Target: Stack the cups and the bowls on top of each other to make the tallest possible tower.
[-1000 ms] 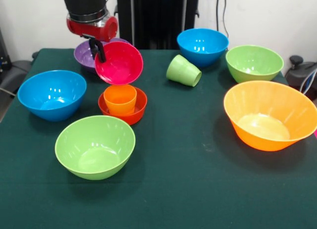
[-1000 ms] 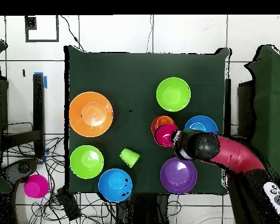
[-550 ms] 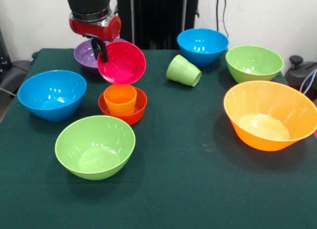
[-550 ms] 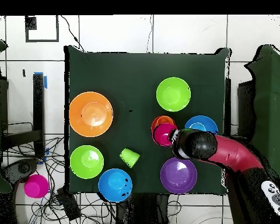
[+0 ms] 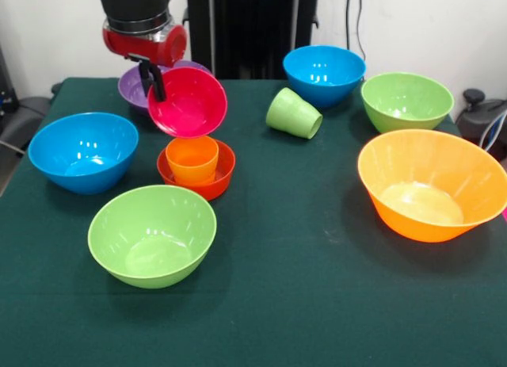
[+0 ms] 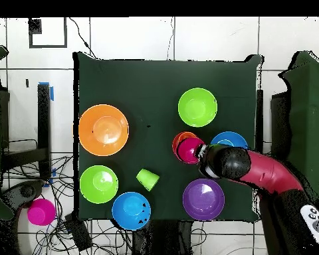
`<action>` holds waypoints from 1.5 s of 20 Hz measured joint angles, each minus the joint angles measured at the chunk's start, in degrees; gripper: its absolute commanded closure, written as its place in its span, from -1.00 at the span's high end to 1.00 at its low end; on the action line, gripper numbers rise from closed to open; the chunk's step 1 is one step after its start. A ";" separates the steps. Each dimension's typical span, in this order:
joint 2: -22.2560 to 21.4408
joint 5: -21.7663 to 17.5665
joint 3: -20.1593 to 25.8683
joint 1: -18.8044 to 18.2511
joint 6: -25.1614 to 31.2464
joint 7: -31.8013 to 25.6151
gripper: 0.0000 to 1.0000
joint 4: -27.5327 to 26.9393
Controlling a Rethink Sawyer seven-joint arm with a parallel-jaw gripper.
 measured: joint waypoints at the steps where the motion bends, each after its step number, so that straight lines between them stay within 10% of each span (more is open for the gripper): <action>1: 0.01 0.00 0.00 0.01 0.17 0.00 -1.00 -0.26; 30: 0.05 -0.01 0.00 3.71 4.69 0.00 -1.00 -5.44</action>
